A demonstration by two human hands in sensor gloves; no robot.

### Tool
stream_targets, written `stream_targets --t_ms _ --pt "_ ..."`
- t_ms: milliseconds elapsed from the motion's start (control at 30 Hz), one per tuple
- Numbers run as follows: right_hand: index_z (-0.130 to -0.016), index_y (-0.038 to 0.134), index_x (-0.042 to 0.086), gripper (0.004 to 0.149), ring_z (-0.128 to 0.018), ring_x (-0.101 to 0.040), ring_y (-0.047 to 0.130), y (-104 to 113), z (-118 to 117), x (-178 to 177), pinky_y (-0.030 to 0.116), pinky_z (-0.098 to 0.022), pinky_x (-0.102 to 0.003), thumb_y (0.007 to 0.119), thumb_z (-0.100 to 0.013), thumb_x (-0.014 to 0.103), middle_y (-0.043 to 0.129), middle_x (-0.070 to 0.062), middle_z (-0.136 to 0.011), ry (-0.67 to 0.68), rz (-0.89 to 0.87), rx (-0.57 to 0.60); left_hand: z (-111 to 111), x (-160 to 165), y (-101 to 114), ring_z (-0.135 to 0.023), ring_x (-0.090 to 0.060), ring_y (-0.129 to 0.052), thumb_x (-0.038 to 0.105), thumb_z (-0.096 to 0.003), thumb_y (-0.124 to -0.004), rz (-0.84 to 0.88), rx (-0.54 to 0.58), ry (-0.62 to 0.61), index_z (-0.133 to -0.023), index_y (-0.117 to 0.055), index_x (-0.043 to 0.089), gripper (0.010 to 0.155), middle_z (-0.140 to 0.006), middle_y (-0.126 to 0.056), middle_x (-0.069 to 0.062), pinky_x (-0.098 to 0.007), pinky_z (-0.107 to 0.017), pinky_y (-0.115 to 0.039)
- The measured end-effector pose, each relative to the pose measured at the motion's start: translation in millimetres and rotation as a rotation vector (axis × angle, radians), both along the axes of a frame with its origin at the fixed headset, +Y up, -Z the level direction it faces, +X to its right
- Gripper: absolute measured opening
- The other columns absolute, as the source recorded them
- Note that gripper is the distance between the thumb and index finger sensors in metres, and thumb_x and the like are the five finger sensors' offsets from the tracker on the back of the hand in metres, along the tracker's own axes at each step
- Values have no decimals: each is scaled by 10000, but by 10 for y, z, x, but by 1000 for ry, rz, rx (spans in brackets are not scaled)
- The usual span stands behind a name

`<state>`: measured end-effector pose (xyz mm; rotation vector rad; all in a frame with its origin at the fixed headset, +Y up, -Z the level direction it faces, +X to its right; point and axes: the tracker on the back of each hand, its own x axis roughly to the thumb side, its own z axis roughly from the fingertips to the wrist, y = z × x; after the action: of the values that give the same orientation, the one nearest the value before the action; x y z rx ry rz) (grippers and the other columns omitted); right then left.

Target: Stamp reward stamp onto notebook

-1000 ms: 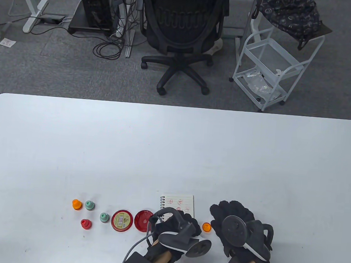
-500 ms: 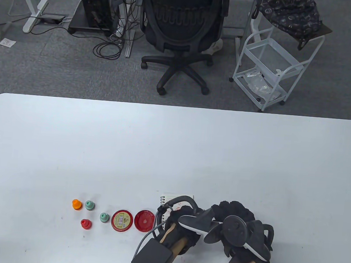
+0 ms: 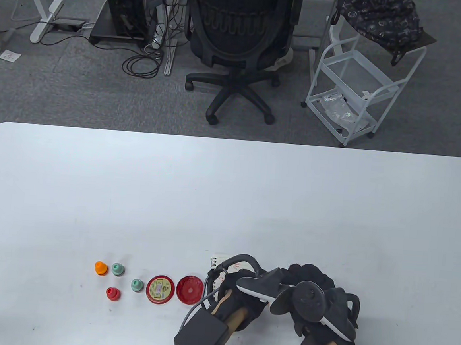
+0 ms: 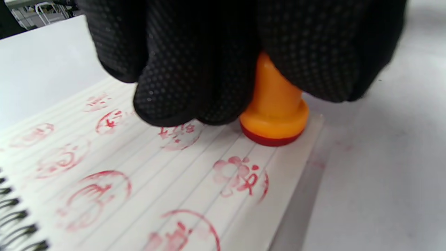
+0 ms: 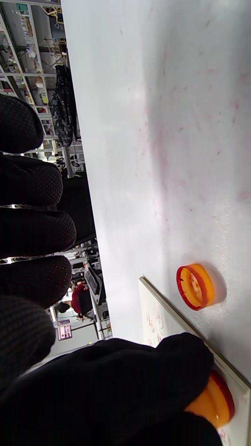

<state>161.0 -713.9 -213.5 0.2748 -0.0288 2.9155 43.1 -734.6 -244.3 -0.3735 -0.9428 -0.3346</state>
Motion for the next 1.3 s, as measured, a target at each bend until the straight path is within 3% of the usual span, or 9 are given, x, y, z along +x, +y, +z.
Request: stream_targets --t_ms 233,467,600,667,800,1100,1233,1300 --pt "-924 726 309 532 -979 -374 688 -15 -5 -7 610 -712 -580 736 -413 460 708 -6 -1025 6 1 -14 53 -79 -4 -500 -247 -1052 354 -319 -925 61 40 -27 -760 -989 189 475 -635 -1046 -44 -465 -548 -851" --pt "-922 727 308 531 -977 -372 690 -20 -1 -25 613 -709 -578 734 -414 461 711 -6 -1022 17 4 -29 270 -191 -36 -508 -270 -1017 335 -354 -898 127 181 -69 -789 -955 157 473 -652 -1011 -72 -495 -553 -818" --pt "-922 726 307 531 -976 -374 690 -8 4 -30 614 -709 -578 733 -414 461 710 -6 -1022 22 6 -23 325 -333 -66 -527 -303 -992 315 -396 -862 230 209 -31 -839 -918 123 486 -689 -980 -110 -534 -542 -790" --pt "-923 725 307 532 -976 -374 690 -4 6 -28 614 -708 -578 733 -414 461 711 -5 -1021 21 4 -21 352 -375 6 -562 -316 -1004 310 -412 -859 219 171 -8 -870 -919 125 499 -735 -990 -106 -536 -543 -793" --pt "-923 725 307 531 -978 -372 689 -10 5 -24 613 -709 -578 734 -414 461 710 -6 -1022 15 1 -27 429 -484 230 -564 -303 -1010 322 -423 -850 258 313 -21 -879 -915 144 494 -745 -992 -89 -526 -538 -801" --pt "-926 719 309 536 -976 -376 688 -100 -12 -52 617 -705 -576 738 -412 461 709 -7 -1021 30 10 -79 494 -1001 488 -569 -302 -1011 330 -440 -845 414 400 90 -886 -914 151 485 -756 -991 -87 -523 -536 -802" --pt "-933 707 309 545 -975 -374 686 -151 -20 -85 620 -704 -573 742 -410 460 702 -6 -1024 46 24 -103 516 -1300 442 -560 -300 -1015 336 -448 -843 566 423 181 -886 -916 145 483 -750 -995 -86 -519 -528 -808" --pt "-937 700 307 551 -975 -376 686 -186 -27 -102 619 -703 -574 744 -409 460 702 -6 -1024 52 33 -120 513 -1426 335 -543 -292 -1019 346 -448 -844 642 376 243 -878 -924 138 484 -730 -1004 -85 -516 -520 -814"
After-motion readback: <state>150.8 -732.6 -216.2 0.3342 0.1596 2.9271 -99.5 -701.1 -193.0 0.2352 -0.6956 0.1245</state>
